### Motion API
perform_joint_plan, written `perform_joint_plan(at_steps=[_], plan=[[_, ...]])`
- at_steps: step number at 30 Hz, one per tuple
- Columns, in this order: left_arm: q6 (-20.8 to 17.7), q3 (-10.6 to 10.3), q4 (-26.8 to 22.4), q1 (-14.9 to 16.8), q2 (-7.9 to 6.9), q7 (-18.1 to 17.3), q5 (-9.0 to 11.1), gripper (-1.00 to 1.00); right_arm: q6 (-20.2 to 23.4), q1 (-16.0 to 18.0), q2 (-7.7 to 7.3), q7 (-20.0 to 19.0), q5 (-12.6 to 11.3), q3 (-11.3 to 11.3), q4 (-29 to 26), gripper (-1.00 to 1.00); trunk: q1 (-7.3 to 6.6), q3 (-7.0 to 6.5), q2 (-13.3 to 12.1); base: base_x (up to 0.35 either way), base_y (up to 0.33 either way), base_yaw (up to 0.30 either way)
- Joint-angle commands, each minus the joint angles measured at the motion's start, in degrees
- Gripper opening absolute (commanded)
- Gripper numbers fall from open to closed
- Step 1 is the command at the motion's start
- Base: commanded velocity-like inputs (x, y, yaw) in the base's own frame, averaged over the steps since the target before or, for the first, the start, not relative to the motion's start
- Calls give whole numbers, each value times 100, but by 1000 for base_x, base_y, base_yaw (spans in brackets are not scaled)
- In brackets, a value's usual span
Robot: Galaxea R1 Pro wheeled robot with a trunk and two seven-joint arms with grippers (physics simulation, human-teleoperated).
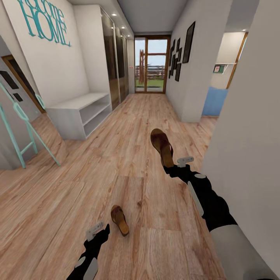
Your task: Pick up the two gym shoes and the two sandals from the corridor floor and place them onto the hallstand (shoe rack) in the corridor, making sure they are on the rack and not on the floor. Arrange them so the two gym shoes are next to each other and the two sandals are next to each other.
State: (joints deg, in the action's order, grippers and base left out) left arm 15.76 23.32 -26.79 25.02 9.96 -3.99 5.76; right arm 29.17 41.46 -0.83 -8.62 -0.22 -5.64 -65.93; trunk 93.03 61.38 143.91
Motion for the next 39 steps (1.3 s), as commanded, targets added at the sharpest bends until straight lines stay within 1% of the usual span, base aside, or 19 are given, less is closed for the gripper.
perform_joint_plan(at_steps=[1,3,7,10,19,29,34,39], plan=[[7,4,-2,3,4,-41,58,100,36,3,-4,9,-22,-7,-8,-100,-1,7,2,0,0,0],[6,-82,-14,3,4,-41,58,100,36,3,-4,9,-22,-9,-8,-100,-1,9,2,0,0,0],[13,-425,-39,3,4,-40,57,100,36,3,-4,9,-22,-9,-8,-100,-1,10,2,0,0,0],[14,-527,-51,3,4,-40,60,100,36,3,-4,9,-22,-11,-8,-100,-1,11,2,7,-7,0],[15,-548,-50,3,4,-40,65,100,36,3,-4,9,-22,-9,-8,-100,-1,11,2,127,-151,0],[15,-548,-33,3,4,-40,73,100,36,3,-4,9,-22,-11,-8,-100,-1,11,2,14,-10,0],[25,-548,-36,3,4,-40,74,100,36,3,-4,9,-22,-10,-8,-100,-1,11,2,232,0,0],[83,-548,-29,3,4,-40,74,100,36,3,-4,9,-22,-9,-8,-100,-1,11,2,57,0,0]])
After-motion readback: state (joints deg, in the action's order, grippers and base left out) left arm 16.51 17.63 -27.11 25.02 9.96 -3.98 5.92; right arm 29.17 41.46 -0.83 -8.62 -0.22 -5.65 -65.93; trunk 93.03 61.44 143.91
